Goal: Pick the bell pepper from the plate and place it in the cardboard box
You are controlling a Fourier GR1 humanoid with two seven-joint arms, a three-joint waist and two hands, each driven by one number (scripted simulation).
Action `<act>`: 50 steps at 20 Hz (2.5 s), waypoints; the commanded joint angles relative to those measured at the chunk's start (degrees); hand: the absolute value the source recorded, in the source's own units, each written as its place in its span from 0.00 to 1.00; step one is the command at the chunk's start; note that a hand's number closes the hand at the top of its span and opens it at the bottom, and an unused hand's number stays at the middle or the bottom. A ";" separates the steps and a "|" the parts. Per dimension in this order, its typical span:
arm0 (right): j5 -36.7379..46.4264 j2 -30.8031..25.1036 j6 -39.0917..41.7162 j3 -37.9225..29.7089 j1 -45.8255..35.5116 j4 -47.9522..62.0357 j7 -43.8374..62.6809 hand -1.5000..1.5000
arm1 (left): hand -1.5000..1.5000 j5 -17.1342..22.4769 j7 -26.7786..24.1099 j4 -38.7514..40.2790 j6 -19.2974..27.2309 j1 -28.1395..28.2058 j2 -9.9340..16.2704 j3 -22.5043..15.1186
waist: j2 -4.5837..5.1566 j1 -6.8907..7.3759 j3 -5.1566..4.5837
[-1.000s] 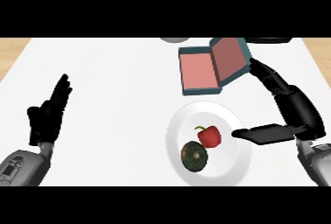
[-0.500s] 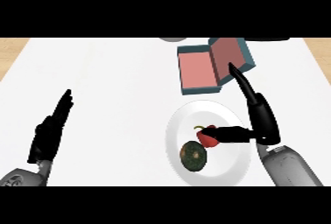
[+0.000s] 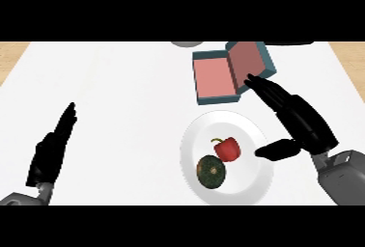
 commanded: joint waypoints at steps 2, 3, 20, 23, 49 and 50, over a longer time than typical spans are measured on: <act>3.01 -6.89 14.42 4.82 -3.80 -4.66 13.34 0.00 | 0.50 -1.32 1.15 -1.22 0.51 0.92 -0.43 -1.17 | 0.07 0.07 0.04; 4.94 -4.28 15.51 8.30 -4.09 -6.87 17.70 0.00 | 0.50 0.53 1.32 0.02 -1.65 -1.67 1.35 1.70 | 0.16 -0.10 0.01; 19.62 12.48 23.84 10.90 1.10 -4.96 33.84 0.00 | 0.50 -7.19 4.19 -4.98 -1.96 2.85 -4.76 2.49 | 0.63 0.47 0.27; 22.48 13.83 23.45 9.04 1.37 -1.90 30.27 0.00 | 0.50 -6.24 4.84 -3.16 -5.56 -0.63 -4.05 6.55 | 0.66 0.37 0.27; 39.54 26.66 25.02 -1.02 7.38 6.53 17.80 0.00 | 0.50 -17.41 5.64 -5.49 -12.89 3.08 -14.63 14.40 | 0.64 0.32 0.26; 39.02 28.55 27.72 -1.57 5.65 5.03 19.90 0.00 | 0.50 -19.70 5.62 -2.93 -11.18 0.00 -16.62 13.13 | 0.64 0.21 0.25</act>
